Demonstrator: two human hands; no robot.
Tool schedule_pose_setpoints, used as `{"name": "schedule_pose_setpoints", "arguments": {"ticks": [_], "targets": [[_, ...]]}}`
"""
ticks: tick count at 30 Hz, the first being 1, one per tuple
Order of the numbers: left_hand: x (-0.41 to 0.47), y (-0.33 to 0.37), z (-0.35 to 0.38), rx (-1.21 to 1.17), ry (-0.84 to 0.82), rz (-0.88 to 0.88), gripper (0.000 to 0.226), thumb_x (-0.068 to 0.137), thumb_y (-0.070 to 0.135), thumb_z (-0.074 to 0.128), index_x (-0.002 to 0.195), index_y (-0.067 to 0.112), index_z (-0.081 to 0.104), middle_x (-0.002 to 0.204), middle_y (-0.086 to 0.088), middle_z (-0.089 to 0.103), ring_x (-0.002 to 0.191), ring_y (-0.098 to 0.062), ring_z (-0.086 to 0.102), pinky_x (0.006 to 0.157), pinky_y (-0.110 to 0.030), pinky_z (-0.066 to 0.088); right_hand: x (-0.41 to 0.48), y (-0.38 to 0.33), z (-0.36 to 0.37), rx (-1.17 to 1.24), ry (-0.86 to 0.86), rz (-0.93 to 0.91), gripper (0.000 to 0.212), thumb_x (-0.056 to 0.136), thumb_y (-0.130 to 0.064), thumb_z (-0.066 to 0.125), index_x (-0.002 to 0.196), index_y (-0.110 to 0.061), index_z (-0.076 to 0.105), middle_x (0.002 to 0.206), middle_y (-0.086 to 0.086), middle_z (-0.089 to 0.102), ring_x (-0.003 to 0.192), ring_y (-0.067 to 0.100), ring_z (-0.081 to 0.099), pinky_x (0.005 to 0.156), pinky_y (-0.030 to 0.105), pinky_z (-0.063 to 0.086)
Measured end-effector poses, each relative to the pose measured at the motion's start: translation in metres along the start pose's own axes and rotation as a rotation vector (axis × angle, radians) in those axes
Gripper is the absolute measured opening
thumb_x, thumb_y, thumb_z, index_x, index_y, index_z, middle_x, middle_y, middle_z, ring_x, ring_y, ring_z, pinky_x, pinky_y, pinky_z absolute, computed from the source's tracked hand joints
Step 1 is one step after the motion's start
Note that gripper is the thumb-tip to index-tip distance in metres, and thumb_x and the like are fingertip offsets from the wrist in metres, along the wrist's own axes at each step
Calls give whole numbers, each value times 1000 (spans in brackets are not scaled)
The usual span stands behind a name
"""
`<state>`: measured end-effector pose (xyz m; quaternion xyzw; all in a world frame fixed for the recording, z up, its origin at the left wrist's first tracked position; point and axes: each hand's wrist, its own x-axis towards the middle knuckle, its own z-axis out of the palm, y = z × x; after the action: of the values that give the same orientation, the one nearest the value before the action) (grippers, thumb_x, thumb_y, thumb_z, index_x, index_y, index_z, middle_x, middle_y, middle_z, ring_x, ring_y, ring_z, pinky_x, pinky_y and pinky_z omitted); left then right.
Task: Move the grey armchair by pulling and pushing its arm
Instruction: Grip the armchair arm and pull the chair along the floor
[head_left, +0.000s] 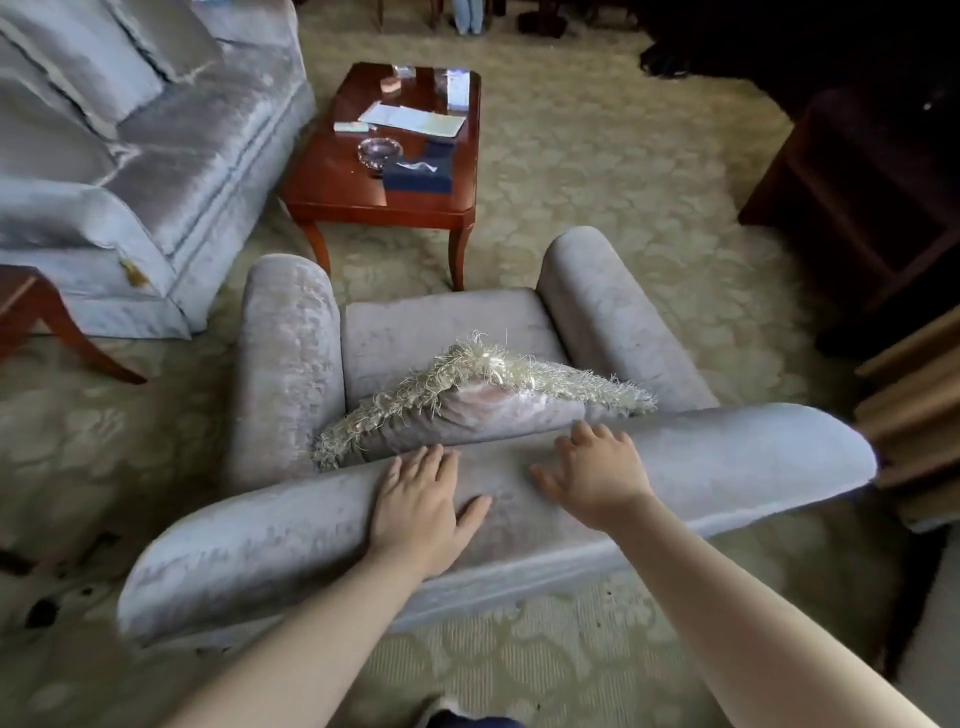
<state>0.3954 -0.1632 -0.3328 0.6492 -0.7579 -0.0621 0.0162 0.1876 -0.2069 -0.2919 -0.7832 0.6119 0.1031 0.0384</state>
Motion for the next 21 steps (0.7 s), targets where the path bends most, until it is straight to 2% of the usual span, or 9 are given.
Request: {"name": "schedule_pose_setpoints", "arguments": {"ticks": [2,5,9,14,16,18,20,21], "targets": [[1,4,-1,-15,7,-16,86,82,68,7,141,15,40,148,-5,39,137,-20,32,115,-39,17,12,-5,0,-20,0,-77,57,91,-56,31,119,-14,56,124,9,50,114,29,46,89,39,35],[1,6,1,-13,3,-22,84,83,67,11,141,15,41,146,-4,41,137,-20,34,115,-39,18,25,-22,13,110,-55,-181,50,94,-52,28,118,-15,52,123,6,50,116,28,46,90,39,34],[2,5,-1,-6,13,-32,77,85,63,23,134,12,51,139,-5,50,130,-22,44,112,-43,24,37,-22,26,187,-85,-235,46,95,-52,25,116,-19,51,120,1,51,116,25,47,91,38,34],[0,6,-1,-2,5,-48,80,85,65,15,143,14,37,150,-5,36,139,-21,30,115,-38,4,38,-19,28,160,-65,-266,49,96,-51,22,120,-20,50,124,2,52,117,24,47,94,38,35],[-3,7,-2,69,7,-87,81,86,66,14,146,15,30,152,-6,31,142,-24,23,116,-41,-5,36,-20,28,163,-83,-277,50,96,-51,20,121,-19,50,124,3,52,117,25,47,96,39,34],[-8,13,0,84,127,-276,78,87,63,22,145,12,35,150,-14,33,140,-35,24,115,-50,-7,38,-19,28,167,-87,-293,52,96,-52,18,121,-19,49,125,5,52,117,26,47,96,40,34],[-14,25,3,21,303,-671,81,86,60,25,145,5,31,151,-22,25,141,-41,17,113,-50,-13,39,-17,27,186,-63,-328,55,95,-54,17,125,-18,47,129,6,50,120,26,45,99,40,32],[-16,33,6,-43,337,-879,84,86,59,22,146,1,24,153,-25,17,143,-39,9,112,-49,-16,39,-15,27,197,-45,-381,57,94,-55,17,130,-18,44,134,6,47,123,26,43,102,40,30]]}}
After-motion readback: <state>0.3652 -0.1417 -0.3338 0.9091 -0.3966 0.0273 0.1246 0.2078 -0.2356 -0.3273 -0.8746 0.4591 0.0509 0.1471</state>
